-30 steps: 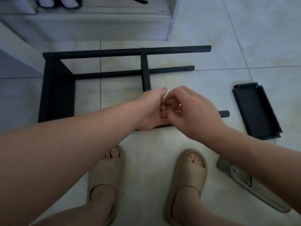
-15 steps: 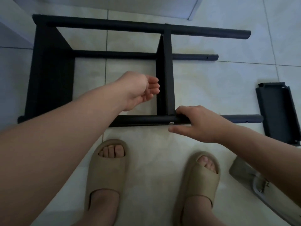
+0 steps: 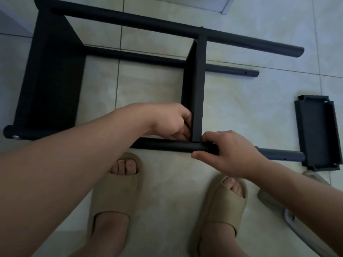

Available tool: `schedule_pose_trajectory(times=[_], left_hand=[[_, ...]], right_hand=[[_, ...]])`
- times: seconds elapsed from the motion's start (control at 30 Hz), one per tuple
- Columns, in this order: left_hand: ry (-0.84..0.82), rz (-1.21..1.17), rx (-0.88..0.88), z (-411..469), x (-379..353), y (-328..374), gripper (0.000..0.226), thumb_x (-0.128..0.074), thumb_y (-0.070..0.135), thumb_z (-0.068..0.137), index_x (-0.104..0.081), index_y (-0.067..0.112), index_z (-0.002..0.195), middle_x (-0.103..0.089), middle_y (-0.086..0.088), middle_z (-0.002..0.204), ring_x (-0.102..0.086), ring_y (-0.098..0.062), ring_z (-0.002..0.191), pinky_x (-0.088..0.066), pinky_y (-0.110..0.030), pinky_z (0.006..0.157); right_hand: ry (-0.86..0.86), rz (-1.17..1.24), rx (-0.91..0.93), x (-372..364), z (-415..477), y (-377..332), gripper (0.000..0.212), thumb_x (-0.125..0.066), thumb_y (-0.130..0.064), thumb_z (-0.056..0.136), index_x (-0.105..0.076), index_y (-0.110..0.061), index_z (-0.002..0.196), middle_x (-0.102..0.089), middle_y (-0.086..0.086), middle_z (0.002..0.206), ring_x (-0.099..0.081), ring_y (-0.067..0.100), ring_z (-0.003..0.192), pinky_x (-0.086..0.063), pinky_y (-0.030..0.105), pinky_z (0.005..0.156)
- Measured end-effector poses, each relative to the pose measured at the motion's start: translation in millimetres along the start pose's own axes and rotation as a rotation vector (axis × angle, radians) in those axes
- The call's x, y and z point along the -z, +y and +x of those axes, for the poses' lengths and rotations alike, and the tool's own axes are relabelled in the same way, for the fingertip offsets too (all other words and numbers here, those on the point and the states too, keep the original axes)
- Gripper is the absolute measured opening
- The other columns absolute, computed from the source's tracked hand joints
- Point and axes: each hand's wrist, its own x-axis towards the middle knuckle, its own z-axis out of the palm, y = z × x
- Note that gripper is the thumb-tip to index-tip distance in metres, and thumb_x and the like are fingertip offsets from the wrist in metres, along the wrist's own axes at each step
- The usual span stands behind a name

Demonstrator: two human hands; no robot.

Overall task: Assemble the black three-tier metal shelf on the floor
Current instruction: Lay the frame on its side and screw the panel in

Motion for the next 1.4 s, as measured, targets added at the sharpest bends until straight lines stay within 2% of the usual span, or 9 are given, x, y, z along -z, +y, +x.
schedule_pose_trajectory(times=[0.13, 0.2, 0.3, 0.4, 0.53, 0.9, 1.2, 1.3, 1.4], left_hand=[[-0.102, 0.098, 0.041, 2, -17, -8, 0.048, -0.03, -0.02, 0.091, -0.064, 0.009, 0.108, -0.076, -0.012, 0.105, -0.076, -0.02, 0.091, -0.061, -0.032, 0.08], [-0.108, 0.126, 0.05, 4, -20, -9, 0.052, -0.028, -0.02, 0.09, -0.063, 0.007, 0.116, -0.076, -0.013, 0.106, -0.075, -0.021, 0.094, -0.061, -0.032, 0.082], [-0.12, 0.156, 0.069, 5, -20, -9, 0.052, -0.028, -0.019, 0.091, -0.062, 0.007, 0.121, -0.076, -0.01, 0.105, -0.075, -0.018, 0.094, -0.06, -0.03, 0.081], [-0.146, 0.192, 0.077, 7, -18, -8, 0.05, -0.031, -0.018, 0.091, -0.064, 0.008, 0.118, -0.077, -0.007, 0.102, -0.075, -0.016, 0.09, -0.06, -0.033, 0.085], [-0.158, 0.197, 0.086, 9, -16, -8, 0.046, -0.034, -0.019, 0.09, -0.063, 0.008, 0.114, -0.076, -0.01, 0.103, -0.075, -0.018, 0.092, -0.059, -0.04, 0.092], [-0.145, -0.068, 0.118, 11, -8, -24, 0.038, -0.038, -0.015, 0.095, -0.056, 0.002, 0.122, -0.074, -0.018, 0.109, -0.074, -0.027, 0.1, -0.057, -0.042, 0.096], [0.048, -0.353, 0.125, 18, -4, -33, 0.024, -0.034, 0.014, 0.11, -0.057, 0.007, 0.115, -0.076, -0.016, 0.096, -0.077, -0.024, 0.087, -0.062, -0.03, 0.068], [0.028, -0.411, 0.173, 21, 1, -31, 0.031, -0.035, 0.016, 0.109, -0.061, 0.0, 0.118, -0.076, -0.017, 0.099, -0.076, -0.026, 0.09, -0.063, -0.032, 0.072], [-0.086, -0.452, 0.225, 20, 7, -29, 0.038, -0.03, -0.001, 0.1, -0.062, -0.002, 0.121, -0.075, -0.017, 0.109, -0.074, -0.027, 0.1, -0.062, -0.035, 0.083]], right_hand=[[-0.043, 0.007, -0.033, -21, -21, -4, 0.041, -0.056, -0.072, 0.082, -0.043, -0.033, 0.077, -0.048, -0.013, 0.065, -0.046, 0.004, 0.06, -0.03, 0.031, 0.056], [0.028, 0.043, -0.074, -29, -27, -3, 0.046, -0.051, -0.08, 0.074, -0.042, -0.038, 0.092, -0.05, -0.019, 0.083, -0.05, 0.006, 0.074, -0.036, 0.027, 0.062], [0.159, 0.054, -0.068, -30, -23, 5, 0.1, -0.054, -0.087, 0.063, -0.038, -0.026, 0.142, -0.045, -0.007, 0.137, -0.046, 0.017, 0.126, -0.044, 0.035, 0.1], [0.188, -0.094, 0.018, -27, -14, 9, 0.128, -0.051, -0.09, 0.066, -0.011, -0.014, 0.162, -0.005, 0.007, 0.17, -0.004, 0.03, 0.157, -0.016, 0.049, 0.124], [0.17, -0.202, 0.109, -28, -6, 10, 0.127, -0.043, -0.091, 0.072, 0.004, -0.016, 0.163, 0.014, 0.007, 0.17, 0.015, 0.029, 0.156, -0.006, 0.061, 0.124], [0.187, -0.268, 0.142, -30, -5, 11, 0.125, -0.043, -0.089, 0.074, 0.001, -0.01, 0.162, 0.009, 0.006, 0.17, 0.006, 0.025, 0.157, -0.005, 0.061, 0.124], [0.201, -0.22, 0.17, -32, -4, 13, 0.124, -0.045, -0.087, 0.077, 0.002, -0.01, 0.162, 0.011, 0.006, 0.17, 0.001, 0.023, 0.158, -0.01, 0.059, 0.124], [0.206, -0.208, 0.177, -32, -5, 13, 0.124, -0.046, -0.086, 0.077, 0.002, -0.01, 0.162, 0.009, 0.007, 0.171, -0.001, 0.023, 0.158, -0.013, 0.059, 0.124], [0.203, -0.21, 0.177, -31, -5, 13, 0.125, -0.048, -0.085, 0.077, 0.0, -0.009, 0.162, 0.009, 0.008, 0.17, -0.002, 0.023, 0.158, -0.016, 0.06, 0.123]])
